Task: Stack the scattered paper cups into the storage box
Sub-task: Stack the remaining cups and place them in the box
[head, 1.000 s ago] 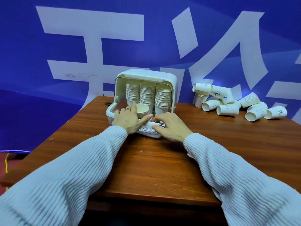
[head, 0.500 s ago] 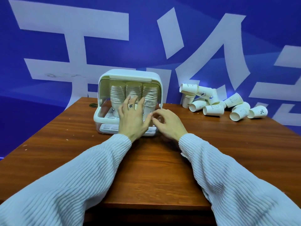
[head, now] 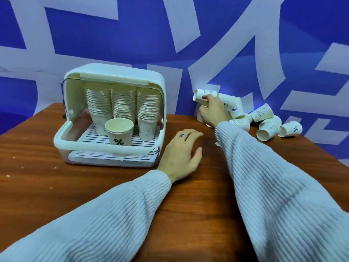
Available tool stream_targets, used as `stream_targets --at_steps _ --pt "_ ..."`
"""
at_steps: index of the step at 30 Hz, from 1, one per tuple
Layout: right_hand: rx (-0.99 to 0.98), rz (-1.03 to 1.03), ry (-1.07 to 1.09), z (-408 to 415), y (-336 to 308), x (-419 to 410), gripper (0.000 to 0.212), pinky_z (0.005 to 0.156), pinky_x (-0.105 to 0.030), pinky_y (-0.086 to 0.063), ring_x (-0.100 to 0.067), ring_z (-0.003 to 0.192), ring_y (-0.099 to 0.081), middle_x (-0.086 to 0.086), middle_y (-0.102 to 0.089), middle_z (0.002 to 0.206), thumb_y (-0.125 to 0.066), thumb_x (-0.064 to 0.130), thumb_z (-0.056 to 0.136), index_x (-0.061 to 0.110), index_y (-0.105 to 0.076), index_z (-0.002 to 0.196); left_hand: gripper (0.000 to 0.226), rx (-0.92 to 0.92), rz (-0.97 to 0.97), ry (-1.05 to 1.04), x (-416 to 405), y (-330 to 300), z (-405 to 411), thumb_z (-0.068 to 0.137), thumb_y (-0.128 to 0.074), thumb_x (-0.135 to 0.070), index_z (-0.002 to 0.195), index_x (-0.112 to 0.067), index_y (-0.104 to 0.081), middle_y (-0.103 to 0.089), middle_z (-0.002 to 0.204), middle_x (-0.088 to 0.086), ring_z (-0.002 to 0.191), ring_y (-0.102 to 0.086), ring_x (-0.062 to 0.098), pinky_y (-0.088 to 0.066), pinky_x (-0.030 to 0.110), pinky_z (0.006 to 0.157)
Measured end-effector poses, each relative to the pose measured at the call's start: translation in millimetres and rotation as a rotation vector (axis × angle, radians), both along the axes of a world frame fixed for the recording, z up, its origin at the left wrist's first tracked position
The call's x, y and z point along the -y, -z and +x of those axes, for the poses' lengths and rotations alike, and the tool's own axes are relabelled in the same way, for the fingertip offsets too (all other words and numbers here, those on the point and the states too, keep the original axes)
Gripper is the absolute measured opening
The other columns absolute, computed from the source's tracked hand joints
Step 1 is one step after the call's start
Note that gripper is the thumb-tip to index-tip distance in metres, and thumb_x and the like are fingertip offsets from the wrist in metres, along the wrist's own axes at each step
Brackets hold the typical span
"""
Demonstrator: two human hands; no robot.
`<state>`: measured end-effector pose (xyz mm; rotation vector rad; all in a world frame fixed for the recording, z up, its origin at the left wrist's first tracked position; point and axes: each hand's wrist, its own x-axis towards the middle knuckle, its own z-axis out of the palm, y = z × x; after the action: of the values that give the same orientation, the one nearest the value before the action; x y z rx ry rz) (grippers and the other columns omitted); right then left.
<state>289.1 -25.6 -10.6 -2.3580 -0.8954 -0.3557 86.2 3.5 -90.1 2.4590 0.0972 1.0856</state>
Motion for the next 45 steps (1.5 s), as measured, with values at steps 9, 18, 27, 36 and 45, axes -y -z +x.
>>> stream_targets --at_steps 9,18,27,36,45 --pt "0.439 -0.317 0.054 69 8 -55 0.076 0.116 -0.049 -0.032 -0.037 0.146 -0.034 -0.009 -0.047 0.153 -0.065 0.02 0.091 0.02 -0.03 0.158 0.047 -0.044 -0.051 0.022 6 8 -2 0.095 -0.058 -0.028 0.141 -0.02 -0.053 -0.054 0.137 -0.003 0.127 -0.05 0.013 -0.047 0.035 0.105" --pt "0.651 -0.245 -0.037 64 8 -64 0.069 0.099 -0.045 -0.043 -0.035 0.116 -0.054 -0.015 -0.058 0.126 -0.071 0.014 0.09 0.015 -0.042 0.152 0.049 -0.067 -0.088 -0.006 -1 8 1 0.096 -0.058 -0.029 0.143 -0.022 -0.05 -0.05 0.139 -0.006 0.129 -0.048 0.01 -0.047 0.033 0.105" --pt "-0.455 0.965 -0.252 -30 31 22 0.039 0.079 -0.017 -0.054 -0.002 0.102 -0.063 -0.006 -0.063 0.124 -0.066 0.036 0.095 0.024 -0.06 0.132 0.118 -0.199 -0.506 -0.004 -3 9 9 0.083 -0.073 -0.061 0.156 -0.049 0.019 -0.007 0.171 -0.006 0.153 -0.029 0.019 -0.034 0.048 0.121" --pt "-0.827 0.784 -0.365 -55 76 70 0.024 0.079 -0.029 -0.055 -0.01 0.089 -0.069 0.002 -0.073 0.102 -0.058 0.029 0.103 0.014 -0.069 0.118 0.093 -0.144 -0.577 -0.025 -5 14 10 0.075 -0.074 -0.059 0.151 -0.038 -0.024 -0.044 0.149 -0.001 0.135 -0.048 0.016 -0.047 0.048 0.109" --pt "0.309 -0.116 0.179 70 22 21 0.056 0.125 -0.048 -0.02 -0.035 0.156 -0.019 -0.012 -0.026 0.168 -0.058 0.016 0.094 0.027 -0.051 0.148 0.098 -0.179 -0.515 -0.029 -6 12 10 0.085 -0.079 -0.043 0.158 -0.034 -0.015 -0.036 0.157 0.0 0.144 -0.037 0.016 -0.034 0.041 0.119"
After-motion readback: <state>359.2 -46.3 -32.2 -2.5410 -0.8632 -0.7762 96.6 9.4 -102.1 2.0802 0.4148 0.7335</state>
